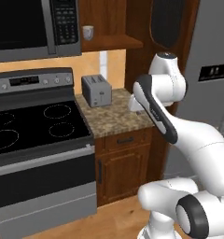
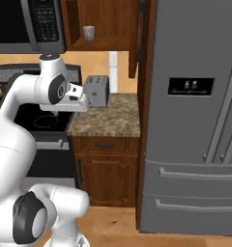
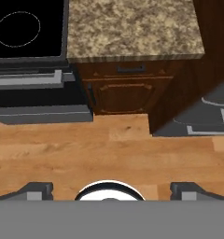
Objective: Gather all objects into one cabinet and sort the glasses and bowls to opposite sides.
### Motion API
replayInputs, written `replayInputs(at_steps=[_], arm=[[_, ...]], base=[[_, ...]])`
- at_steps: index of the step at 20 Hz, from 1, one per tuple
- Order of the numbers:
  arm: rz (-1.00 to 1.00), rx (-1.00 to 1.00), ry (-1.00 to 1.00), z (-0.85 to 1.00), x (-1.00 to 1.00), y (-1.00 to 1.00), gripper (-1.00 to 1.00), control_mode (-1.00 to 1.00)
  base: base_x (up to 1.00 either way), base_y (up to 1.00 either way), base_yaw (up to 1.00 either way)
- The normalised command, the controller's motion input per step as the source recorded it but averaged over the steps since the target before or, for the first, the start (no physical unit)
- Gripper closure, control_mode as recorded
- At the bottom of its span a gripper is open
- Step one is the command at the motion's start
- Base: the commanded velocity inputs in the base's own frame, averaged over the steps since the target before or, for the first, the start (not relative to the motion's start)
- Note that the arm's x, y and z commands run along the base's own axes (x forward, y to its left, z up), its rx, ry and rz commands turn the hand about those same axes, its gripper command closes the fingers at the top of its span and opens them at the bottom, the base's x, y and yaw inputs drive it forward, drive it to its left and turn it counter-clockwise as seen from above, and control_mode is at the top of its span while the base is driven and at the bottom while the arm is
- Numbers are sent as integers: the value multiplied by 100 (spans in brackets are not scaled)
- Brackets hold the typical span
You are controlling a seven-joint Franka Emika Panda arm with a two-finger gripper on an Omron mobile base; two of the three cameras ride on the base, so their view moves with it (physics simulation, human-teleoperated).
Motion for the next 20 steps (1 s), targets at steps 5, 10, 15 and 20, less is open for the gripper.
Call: replayInputs(at_steps=[5,10,15,20], arm=[[0,0,0,0,0,0,-100,100],[0,0,0,0,0,0,-100,100],[0,0,0,0,0,0,-100,100],[0,0,0,0,0,0,-100,100]], base=[[31,56,-17],[66,60,-2],[63,-7,2],[57,-77,7]])
